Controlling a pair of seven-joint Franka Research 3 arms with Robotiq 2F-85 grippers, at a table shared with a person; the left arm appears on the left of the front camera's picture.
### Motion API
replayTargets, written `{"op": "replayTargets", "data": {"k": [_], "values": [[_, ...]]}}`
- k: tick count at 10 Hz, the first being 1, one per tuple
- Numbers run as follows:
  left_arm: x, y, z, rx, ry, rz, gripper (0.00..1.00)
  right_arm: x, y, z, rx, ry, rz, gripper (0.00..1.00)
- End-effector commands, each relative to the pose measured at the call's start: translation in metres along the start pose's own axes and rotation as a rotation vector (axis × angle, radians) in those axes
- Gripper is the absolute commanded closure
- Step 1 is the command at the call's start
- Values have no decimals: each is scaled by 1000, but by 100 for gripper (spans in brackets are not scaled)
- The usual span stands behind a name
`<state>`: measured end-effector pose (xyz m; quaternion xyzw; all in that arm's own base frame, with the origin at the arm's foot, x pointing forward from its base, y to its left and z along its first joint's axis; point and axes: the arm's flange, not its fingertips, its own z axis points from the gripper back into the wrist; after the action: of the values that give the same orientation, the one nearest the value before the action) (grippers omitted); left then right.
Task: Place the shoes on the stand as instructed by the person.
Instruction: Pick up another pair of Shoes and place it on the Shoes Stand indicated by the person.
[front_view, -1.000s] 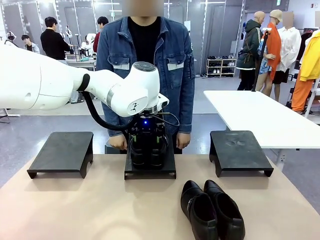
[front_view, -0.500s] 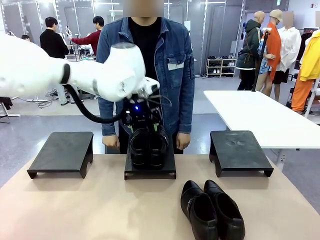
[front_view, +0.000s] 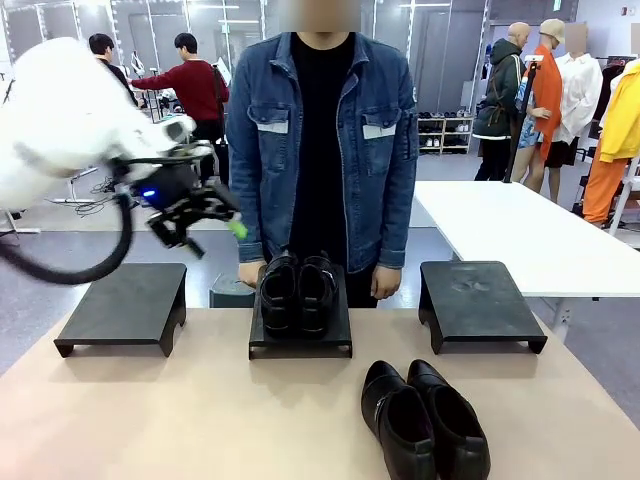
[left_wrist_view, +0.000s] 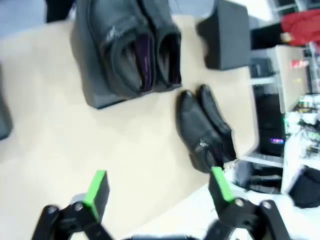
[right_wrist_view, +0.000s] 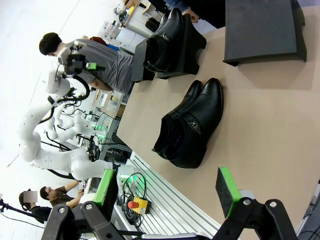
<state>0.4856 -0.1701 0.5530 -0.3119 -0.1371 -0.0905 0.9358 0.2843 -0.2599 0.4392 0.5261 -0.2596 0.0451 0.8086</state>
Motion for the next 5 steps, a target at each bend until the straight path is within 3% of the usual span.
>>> {"op": "replayTargets", "data": {"k": [1,5], "values": [[-45,70,27,-181,11,-2,0,0,1,1,8,-11,7,0],[-139,195,77,-525,-111,-11,0,0,1,1,8,-11,7,0]]}}
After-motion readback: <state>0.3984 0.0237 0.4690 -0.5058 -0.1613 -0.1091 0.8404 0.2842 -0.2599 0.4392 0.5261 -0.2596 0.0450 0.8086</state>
